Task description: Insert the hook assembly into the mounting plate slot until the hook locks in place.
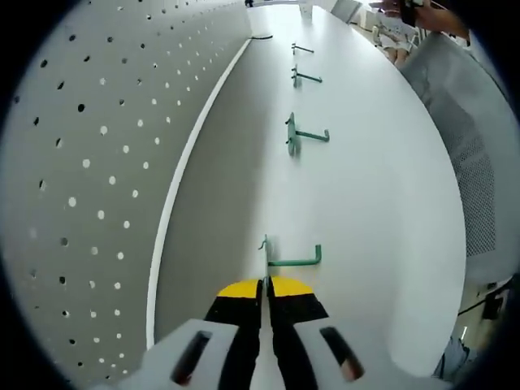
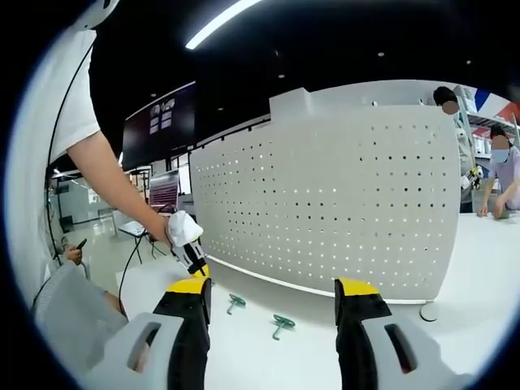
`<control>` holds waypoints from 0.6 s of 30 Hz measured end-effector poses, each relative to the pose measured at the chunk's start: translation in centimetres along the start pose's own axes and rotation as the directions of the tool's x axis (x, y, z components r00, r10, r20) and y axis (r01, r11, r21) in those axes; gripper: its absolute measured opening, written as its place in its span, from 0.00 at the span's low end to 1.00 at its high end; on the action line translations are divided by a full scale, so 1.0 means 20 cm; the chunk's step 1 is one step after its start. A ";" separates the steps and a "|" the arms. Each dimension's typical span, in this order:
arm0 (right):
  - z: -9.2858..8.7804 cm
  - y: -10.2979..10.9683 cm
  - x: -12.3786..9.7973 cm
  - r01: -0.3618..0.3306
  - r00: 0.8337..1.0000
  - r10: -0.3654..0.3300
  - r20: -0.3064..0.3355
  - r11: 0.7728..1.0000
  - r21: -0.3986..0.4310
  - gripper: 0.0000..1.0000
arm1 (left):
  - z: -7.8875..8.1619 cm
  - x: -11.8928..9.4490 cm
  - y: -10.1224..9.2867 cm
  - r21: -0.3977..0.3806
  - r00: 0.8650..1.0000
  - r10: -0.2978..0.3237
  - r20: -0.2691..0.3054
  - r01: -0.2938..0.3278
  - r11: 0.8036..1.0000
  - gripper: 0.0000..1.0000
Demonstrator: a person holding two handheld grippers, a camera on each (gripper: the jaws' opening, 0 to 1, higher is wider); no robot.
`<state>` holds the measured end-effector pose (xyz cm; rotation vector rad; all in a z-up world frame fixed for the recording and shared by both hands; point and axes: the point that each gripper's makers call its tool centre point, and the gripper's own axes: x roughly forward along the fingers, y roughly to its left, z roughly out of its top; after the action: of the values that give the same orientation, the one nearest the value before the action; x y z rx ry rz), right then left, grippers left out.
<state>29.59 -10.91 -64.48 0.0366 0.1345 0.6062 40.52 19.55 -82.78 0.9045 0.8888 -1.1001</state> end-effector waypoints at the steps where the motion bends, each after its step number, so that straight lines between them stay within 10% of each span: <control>1: 0.00 0.00 0.00 0.000 1.000 0.000 0.001 1.000 0.000 0.59 | 0.00 0.00 0.00 0.006 1.000 0.006 0.000 -0.006 1.000 0.03; 18: 0.01 0.00 -0.01 0.003 1.000 -0.003 0.007 1.000 0.004 0.59 | 0.03 -0.01 0.01 -0.064 0.998 0.042 0.053 -0.039 0.997 0.02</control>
<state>29.52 -11.04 -64.31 0.0424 0.1292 0.6029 40.68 19.09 -82.36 0.8333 0.8521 -1.0515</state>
